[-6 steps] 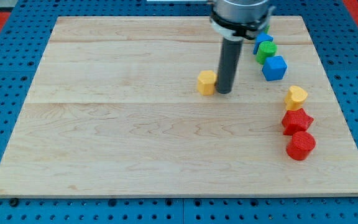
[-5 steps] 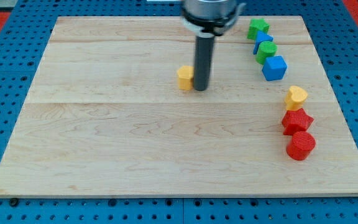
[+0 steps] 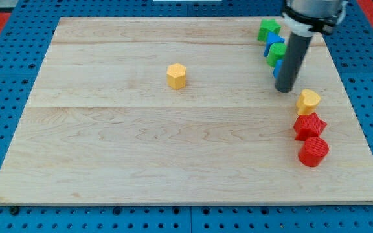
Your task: Move the yellow heart right a bit and down
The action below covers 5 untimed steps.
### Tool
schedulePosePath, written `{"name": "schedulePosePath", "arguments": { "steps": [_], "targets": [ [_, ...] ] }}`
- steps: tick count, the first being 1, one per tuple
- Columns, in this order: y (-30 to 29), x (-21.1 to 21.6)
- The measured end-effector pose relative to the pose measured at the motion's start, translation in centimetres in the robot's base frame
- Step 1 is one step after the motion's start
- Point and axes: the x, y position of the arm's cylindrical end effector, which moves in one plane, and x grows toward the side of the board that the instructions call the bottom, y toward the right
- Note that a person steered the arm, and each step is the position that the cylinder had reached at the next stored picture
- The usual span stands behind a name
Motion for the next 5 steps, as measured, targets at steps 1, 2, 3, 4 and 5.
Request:
{"name": "schedulePosePath", "arguments": {
  "steps": [1, 2, 3, 4, 5],
  "targets": [
    [3.4, 2.3],
    [5.7, 4.3],
    [3.4, 4.0],
    [7.2, 4.4],
    [12.6, 4.8]
  ]
}}
